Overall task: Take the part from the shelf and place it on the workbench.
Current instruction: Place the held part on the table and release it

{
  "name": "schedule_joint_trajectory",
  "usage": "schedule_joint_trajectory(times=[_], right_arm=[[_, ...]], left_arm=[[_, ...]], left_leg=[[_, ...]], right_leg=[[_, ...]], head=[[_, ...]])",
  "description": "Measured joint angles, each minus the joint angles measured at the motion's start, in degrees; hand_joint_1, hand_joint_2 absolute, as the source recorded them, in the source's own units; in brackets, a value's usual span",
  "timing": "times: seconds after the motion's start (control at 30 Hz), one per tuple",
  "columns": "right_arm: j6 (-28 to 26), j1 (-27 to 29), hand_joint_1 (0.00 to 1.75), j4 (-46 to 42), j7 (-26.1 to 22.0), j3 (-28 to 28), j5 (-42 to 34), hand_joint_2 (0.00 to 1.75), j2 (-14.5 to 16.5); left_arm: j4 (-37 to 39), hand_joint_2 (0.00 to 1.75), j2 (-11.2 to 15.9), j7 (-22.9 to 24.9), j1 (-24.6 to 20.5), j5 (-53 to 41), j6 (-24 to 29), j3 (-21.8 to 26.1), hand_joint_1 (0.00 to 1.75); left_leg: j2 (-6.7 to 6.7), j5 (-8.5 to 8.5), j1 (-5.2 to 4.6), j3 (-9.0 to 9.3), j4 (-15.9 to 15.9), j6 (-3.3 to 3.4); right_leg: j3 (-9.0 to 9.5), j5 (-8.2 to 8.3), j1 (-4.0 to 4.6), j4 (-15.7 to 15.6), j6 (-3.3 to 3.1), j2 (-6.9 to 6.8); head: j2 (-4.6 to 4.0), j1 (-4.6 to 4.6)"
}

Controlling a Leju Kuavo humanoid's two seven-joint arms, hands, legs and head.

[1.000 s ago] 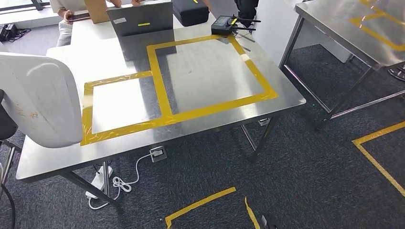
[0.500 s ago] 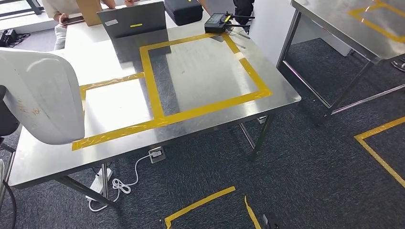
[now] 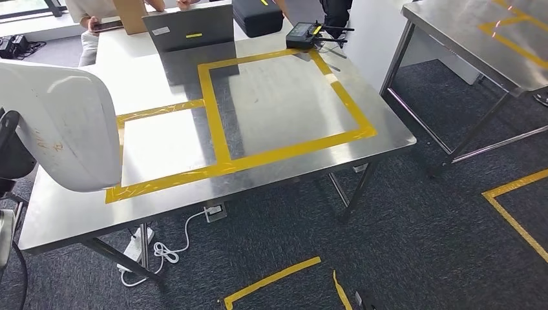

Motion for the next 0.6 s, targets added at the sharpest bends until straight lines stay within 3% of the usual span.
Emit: schedule_joint_trajectory(times=[0.07,0.2,0.27,0.33,0.37,0.4,0.43,0.5,0.53,0.6], right_arm=[[0.0,0.0,0.00,0.0,0.0,-0.1,0.0,0.00,0.1],[0.0,0.0,0.00,0.0,0.0,-0.3,0.1,0.00,0.1],[0.0,-0.1,0.00,0.0,0.0,-0.3,0.1,0.00,0.1],[0.0,-0.1,0.00,0.0,0.0,-0.3,0.1,0.00,0.1],[0.0,0.0,0.00,0.0,0.0,-0.3,0.1,0.00,0.1],[0.0,0.0,0.00,0.0,0.0,-0.3,0.1,0.00,0.1],[0.0,0.0,0.00,0.0,0.0,-0.3,0.1,0.00,0.1],[0.0,0.0,0.00,0.0,0.0,-0.3,0.1,0.00,0.2],[0.0,-0.1,0.00,0.0,0.0,-0.3,0.0,0.00,0.2],[0.0,-0.1,0.00,0.0,0.1,-0.4,0.0,0.00,0.3]], left_arm=[[0.1,1.75,0.0,0.0,-0.1,0.0,0.0,-0.1,1.75],[0.2,1.75,0.0,-0.2,-0.2,0.0,-0.1,-0.3,1.75],[0.3,1.75,0.1,-0.3,-0.2,0.1,-0.1,-0.3,1.75],[0.5,1.75,0.2,-0.4,0.1,0.1,-0.2,-0.3,1.75],[0.7,1.75,0.2,-0.4,0.3,0.1,-0.2,-0.4,1.75],[0.8,1.75,0.3,-0.4,0.5,0.1,-0.2,-0.4,1.75],[0.8,1.75,0.3,-0.4,0.7,0.1,-0.2,-0.4,1.75],[0.8,1.75,0.5,-0.4,0.6,0.1,-0.2,-0.4,1.75],[0.9,1.75,0.5,-0.4,0.5,0.1,-0.2,-0.4,1.75],[0.9,1.75,0.6,-0.2,0.3,0.1,-0.2,-0.5,1.75]], left_leg=[[-0.07,-0.66,-0.23,-0.05,0.5,-0.73],[-0.42,-1.77,-0.17,0.13,1.1,-1.81],[-1.31,-4.19,-0.07,-2.47,6.5,-2.12],[-1.87,-6.61,-0.07,-7.20,14.5,-2.19],[-1.95,-6.59,-0.08,-9.07,16.8,-2.13],[-1.99,-5.37,-0.09,-9.97,17.0,-1.96],[-2.03,-3.00,-0.13,-9.73,14.9,-1.70],[-2.27,2.36,-0.37,-7.20,7.3,-0.86],[-2.39,3.91,-0.60,-6.01,4.1,-0.44],[-2.56,3.97,-1.01,-4.95,1.5,0.18]], right_leg=[[1.64,0.41,0.13,-3.3,-0.81,-0.09],[2.30,-0.40,0.06,-3.4,-2.69,0.38],[3.10,-0.76,-0.03,-3.7,-3.37,0.57],[3.65,-1.20,0.09,-3.7,-3.72,0.79],[3.94,-1.45,0.17,-3.7,-3.80,0.95],[4.28,-1.71,0.24,-3.7,-3.80,1.13],[4.70,-1.99,0.31,-3.7,-3.75,1.31],[5.41,-2.54,0.37,-3.8,-3.51,1.63],[5.53,-2.70,0.37,-3.8,-3.28,1.78],[5.33,-2.82,0.34,-3.9,-2.70,1.92]], head=[[0.00,0.08],[0.00,-0.11],[0.00,-0.48],[0.00,-0.77],[0.00,-0.81],[0.00,-0.86],[0.00,-0.90],[0.00,-0.97],[0.00,-1.04],[0.00,-1.20]])
